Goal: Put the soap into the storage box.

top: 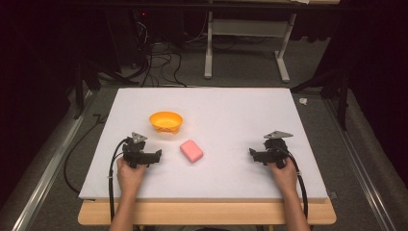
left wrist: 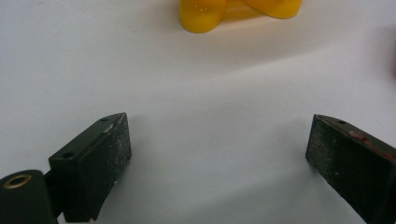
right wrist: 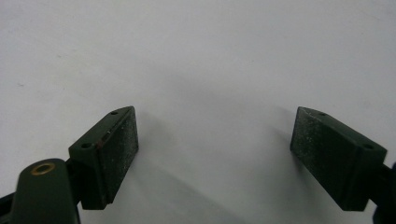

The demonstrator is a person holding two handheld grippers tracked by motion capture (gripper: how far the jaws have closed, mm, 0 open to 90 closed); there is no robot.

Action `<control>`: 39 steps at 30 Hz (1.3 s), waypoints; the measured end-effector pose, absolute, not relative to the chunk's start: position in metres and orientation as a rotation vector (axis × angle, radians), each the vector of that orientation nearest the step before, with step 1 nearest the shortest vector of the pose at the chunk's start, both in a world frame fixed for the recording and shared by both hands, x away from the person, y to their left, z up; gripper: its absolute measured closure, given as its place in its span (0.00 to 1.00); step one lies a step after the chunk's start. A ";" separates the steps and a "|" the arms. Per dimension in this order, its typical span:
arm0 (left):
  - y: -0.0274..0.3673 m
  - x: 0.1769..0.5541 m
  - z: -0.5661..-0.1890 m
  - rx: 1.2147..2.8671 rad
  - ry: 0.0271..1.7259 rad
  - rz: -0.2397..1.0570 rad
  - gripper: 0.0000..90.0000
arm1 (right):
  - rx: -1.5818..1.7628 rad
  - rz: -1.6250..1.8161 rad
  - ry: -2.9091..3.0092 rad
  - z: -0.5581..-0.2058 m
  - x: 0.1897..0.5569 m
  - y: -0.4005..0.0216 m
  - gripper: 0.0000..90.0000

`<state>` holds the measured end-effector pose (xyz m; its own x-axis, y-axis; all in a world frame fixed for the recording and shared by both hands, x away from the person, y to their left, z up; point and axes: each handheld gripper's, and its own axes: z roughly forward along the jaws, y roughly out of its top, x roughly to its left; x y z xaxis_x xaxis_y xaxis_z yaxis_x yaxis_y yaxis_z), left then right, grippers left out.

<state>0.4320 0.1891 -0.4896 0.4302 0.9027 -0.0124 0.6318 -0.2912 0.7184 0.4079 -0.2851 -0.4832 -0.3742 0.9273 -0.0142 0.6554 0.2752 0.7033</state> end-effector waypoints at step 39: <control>0.189 0.431 -0.488 2.028 1.286 0.546 0.12 | 1.426 0.864 2.127 -0.483 0.408 -0.285 0.17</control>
